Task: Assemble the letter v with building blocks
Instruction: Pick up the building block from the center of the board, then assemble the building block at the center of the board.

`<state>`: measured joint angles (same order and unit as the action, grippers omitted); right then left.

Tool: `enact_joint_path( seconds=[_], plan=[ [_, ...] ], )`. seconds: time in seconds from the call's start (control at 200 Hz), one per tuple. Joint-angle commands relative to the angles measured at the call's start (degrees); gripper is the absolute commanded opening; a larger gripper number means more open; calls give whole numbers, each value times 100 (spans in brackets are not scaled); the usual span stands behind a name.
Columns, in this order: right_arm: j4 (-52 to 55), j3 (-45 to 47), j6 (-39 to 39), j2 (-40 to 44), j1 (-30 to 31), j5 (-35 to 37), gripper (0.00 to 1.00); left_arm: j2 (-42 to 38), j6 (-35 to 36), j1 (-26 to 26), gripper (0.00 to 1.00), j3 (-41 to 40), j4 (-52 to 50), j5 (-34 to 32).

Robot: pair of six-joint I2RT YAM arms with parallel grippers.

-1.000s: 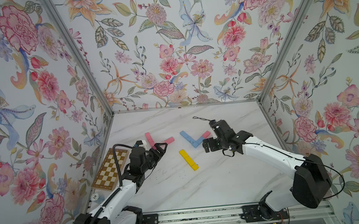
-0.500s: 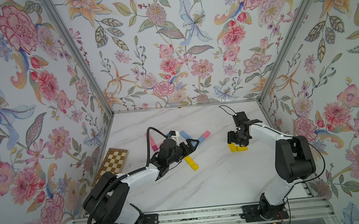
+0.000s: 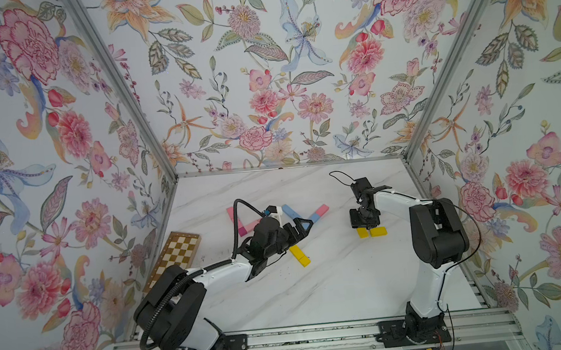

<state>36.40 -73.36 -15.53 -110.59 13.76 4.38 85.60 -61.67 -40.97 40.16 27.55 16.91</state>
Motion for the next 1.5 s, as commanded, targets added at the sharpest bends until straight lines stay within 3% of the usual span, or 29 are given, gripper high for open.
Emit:
enact_joint_path(
  seconds=[0.0,0.265,0.325,0.571,0.646,0.716,0.861,1.146,1.496],
  plan=[
    [172,16,50,-130,-17,98,40,-149,129,-43,99,127,-114,-146],
    [163,269,-526,187,229,296,17,-217,284,-34,99,108,-183,-212],
    [170,306,-885,288,366,223,12,-265,360,-33,99,71,-219,-255],
    [20,372,-2438,345,846,-156,7,-449,454,66,99,-281,-97,-296],
    [-146,534,-3088,433,961,-239,10,-553,506,144,99,-379,-109,-276],
    [-358,775,-3808,515,1083,-385,1,-684,573,222,99,-452,-191,-276],
    [-819,1169,-5119,585,1466,-613,6,-881,691,416,99,-577,-298,-226],
    [-18,374,-6667,110,2413,-157,6,-1176,825,812,99,-885,-374,-16],
    [498,53,-7386,-258,2802,-7,10,-1431,872,1121,99,-1179,-460,190]
  ],
)
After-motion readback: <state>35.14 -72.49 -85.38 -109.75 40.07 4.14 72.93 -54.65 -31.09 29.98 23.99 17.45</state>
